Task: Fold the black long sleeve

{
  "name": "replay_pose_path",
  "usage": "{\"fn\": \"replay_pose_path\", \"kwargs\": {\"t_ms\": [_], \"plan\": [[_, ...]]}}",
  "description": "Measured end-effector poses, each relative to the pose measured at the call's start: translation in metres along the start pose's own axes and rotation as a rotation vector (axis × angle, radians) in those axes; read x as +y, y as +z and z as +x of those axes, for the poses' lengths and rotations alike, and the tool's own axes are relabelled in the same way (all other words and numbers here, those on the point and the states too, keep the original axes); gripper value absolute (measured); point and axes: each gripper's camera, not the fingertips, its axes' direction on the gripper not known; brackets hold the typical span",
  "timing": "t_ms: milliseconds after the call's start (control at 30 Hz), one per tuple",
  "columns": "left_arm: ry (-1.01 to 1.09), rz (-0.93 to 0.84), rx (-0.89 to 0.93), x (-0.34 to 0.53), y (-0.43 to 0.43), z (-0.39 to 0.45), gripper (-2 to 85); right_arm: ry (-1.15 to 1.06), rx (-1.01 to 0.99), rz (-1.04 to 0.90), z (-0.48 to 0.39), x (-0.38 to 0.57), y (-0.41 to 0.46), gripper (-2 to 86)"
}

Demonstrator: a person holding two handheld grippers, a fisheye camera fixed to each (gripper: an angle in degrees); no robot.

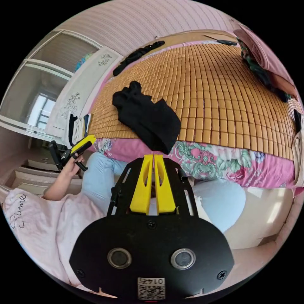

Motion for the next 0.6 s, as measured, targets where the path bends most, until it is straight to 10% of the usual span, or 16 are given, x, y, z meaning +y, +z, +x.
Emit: {"fn": "replay_pose_path", "kwargs": {"t_ms": [367, 600], "plan": [[0.109, 0.029, 0.038, -0.087, 0.046, -0.001, 12.0, -0.22, 0.174, 0.009, -0.054, -0.08, 0.024, 11.5], [0.127, -0.164, 0.086, -0.121, 0.078, -0.023, -0.6, -0.281, 0.22, -0.107, -0.081, -0.164, 0.084, 13.6]]}}
